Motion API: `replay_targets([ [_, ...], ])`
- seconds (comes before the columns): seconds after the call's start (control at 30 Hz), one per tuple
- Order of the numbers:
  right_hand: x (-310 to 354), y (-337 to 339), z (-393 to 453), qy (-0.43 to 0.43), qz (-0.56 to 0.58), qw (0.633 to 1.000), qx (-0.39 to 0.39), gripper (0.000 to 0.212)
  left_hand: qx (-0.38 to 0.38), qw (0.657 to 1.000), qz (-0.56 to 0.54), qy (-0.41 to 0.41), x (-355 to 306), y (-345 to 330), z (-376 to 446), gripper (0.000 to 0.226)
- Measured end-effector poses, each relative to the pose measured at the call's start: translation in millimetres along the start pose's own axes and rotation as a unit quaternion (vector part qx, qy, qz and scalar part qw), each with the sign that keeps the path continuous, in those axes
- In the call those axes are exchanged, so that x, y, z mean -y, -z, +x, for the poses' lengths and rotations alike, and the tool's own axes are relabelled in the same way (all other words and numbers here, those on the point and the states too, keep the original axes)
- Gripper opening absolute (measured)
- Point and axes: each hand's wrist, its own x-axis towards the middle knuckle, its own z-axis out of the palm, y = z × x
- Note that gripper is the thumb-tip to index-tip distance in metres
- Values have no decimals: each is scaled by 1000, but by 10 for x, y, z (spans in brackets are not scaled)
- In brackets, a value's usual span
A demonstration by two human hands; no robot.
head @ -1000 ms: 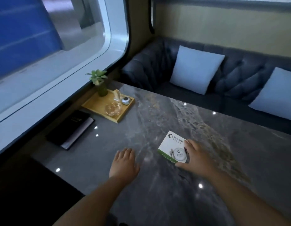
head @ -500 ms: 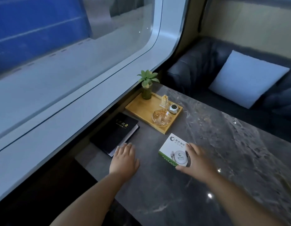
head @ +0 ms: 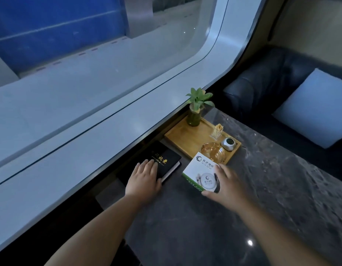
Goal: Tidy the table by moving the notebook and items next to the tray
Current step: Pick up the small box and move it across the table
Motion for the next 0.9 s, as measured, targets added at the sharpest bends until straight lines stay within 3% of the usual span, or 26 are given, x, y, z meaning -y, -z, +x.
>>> replay_targets([
  [0.4, 217, 69, 1275, 6, 16, 997, -77, 100, 24, 1000, -5, 2, 168, -526, 251, 67],
  [0.63, 236, -77, 1835, 10, -41, 998, -51, 102, -5, 999, -34, -1, 183, -593, 246, 61],
  [0.9, 245, -187, 2015, 1, -22, 999, -25, 100, -13, 999, -34, 0, 179, -564, 243, 60],
])
